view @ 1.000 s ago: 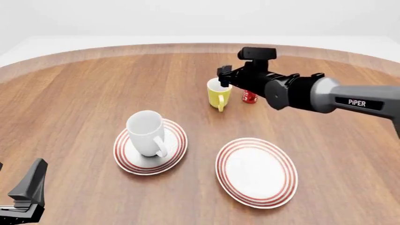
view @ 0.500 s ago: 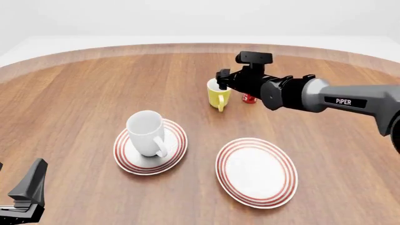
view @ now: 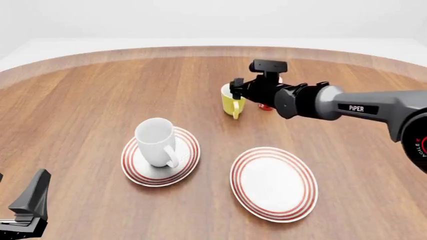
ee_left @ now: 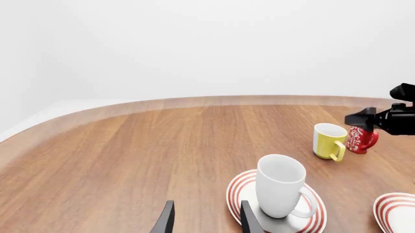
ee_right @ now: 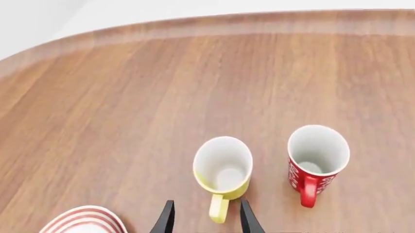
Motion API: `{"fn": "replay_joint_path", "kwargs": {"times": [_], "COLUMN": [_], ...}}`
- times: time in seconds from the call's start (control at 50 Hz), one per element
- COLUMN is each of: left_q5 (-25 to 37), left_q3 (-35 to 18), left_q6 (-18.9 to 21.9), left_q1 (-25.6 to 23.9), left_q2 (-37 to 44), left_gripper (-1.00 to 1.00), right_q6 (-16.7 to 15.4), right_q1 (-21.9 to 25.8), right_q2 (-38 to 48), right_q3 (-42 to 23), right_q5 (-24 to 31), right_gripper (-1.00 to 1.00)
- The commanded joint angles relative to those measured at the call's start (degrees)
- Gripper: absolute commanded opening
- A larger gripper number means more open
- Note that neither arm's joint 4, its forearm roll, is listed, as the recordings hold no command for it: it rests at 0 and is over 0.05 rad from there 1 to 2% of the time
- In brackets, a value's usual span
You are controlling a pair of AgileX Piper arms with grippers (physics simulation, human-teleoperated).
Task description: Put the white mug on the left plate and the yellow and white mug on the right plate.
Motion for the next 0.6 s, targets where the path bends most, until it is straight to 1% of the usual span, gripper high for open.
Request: {"fn": "replay_joint_path", "kwargs": {"times": [0.02,0.6], "left_q5": [0.0,0.0], "left_q3": [0.0,0.0], "left_q6": [0.0,0.0], "left_q1": [0.0,0.0], "left_q2": [0.0,0.0], "left_gripper": [1.0,1.0], "right_q6": [0.21,0.71], "right_q1": [-0.13,-0.6], "right_q2": [1.38,4.73], "right_q3": [-1.12,-4.15], "right_q5": [1.05,3.29], "right_gripper": [1.0,1.0]}}
